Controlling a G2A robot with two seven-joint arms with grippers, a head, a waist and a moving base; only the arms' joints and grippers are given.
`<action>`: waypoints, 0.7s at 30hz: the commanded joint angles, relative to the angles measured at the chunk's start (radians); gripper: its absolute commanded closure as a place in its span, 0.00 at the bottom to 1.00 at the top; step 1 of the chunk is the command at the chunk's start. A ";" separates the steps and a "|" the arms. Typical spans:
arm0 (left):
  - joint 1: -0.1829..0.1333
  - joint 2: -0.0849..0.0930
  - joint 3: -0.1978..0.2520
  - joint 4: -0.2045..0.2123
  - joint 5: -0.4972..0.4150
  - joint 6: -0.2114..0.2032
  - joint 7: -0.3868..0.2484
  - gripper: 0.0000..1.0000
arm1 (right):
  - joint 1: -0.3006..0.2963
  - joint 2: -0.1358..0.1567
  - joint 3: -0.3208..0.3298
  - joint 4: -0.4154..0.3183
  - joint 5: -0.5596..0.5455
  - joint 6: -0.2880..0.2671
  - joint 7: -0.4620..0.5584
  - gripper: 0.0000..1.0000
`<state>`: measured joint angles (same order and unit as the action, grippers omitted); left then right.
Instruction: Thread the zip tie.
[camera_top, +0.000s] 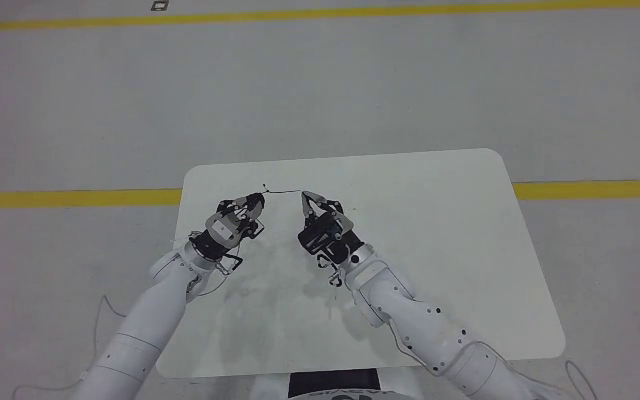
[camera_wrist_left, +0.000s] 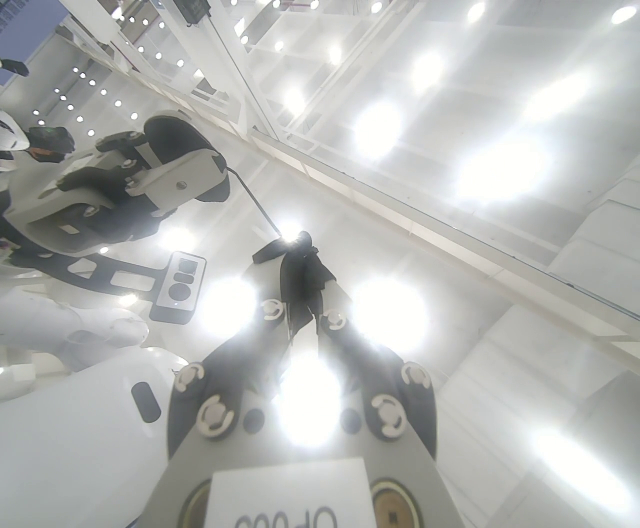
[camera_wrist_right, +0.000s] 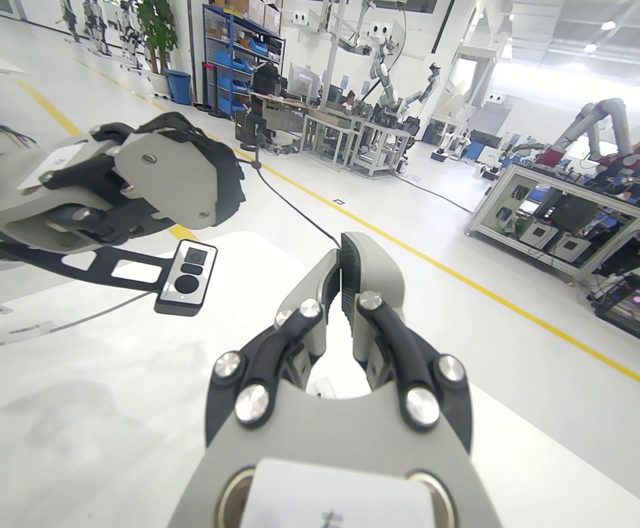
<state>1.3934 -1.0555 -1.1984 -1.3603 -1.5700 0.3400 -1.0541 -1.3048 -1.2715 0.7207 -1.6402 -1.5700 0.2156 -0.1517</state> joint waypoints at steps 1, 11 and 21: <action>0.000 0.000 0.000 0.000 0.000 0.000 0.000 1.00 | 0.000 0.001 0.000 -0.001 0.000 0.001 0.001 1.00; 0.000 0.000 0.000 0.000 0.000 0.000 0.000 1.00 | -0.001 0.003 -0.003 -0.003 0.000 0.007 0.006 1.00; 0.000 0.000 0.000 0.000 0.000 0.000 0.000 1.00 | -0.002 0.006 -0.005 -0.006 0.000 0.014 0.008 1.00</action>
<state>1.3934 -1.0555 -1.1984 -1.3603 -1.5700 0.3400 -1.0541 -1.3069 -1.2656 0.7159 -1.6458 -1.5700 0.2288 -0.1443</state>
